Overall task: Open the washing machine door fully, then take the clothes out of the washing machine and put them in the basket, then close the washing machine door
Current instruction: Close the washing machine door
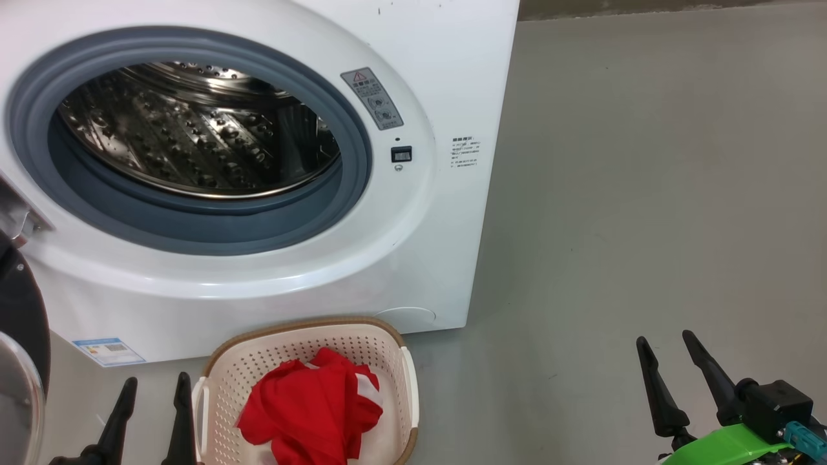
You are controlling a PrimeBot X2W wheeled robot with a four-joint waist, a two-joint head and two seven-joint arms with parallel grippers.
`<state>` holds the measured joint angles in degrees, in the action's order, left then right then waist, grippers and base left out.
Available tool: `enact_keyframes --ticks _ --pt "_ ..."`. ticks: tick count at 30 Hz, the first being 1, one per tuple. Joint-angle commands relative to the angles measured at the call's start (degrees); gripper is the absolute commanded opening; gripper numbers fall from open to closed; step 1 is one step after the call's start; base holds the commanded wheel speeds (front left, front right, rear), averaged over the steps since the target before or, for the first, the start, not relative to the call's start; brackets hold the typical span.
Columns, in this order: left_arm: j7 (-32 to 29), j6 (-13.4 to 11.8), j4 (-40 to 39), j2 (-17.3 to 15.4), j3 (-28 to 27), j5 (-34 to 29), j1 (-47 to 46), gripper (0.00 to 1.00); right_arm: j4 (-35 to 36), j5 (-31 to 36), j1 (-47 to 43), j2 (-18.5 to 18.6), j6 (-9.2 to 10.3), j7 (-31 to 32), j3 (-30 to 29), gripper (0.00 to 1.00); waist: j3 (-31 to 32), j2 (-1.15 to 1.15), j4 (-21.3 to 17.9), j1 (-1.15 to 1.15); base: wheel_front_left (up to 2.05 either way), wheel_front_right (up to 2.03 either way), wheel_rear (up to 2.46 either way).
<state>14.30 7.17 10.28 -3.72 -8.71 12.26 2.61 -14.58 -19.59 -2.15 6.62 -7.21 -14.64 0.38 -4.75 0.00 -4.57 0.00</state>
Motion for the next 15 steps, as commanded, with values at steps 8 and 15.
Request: enact_keyframes --ticks 8,15 --pt "0.7 0.3 -1.7 -0.7 -1.8 0.4 -1.6 1.00 1.5 0.2 1.4 0.6 -0.28 -0.4 0.8 1.00 -0.2 0.00 0.1 0.00 0.00 0.00 0.00" --pt "0.7 0.3 -2.0 -0.8 -1.9 0.3 -1.5 1.00 1.6 0.3 1.4 0.5 -0.28 -0.4 0.8 1.00 -0.1 0.00 0.0 0.00 0.00 0.00 0.00"
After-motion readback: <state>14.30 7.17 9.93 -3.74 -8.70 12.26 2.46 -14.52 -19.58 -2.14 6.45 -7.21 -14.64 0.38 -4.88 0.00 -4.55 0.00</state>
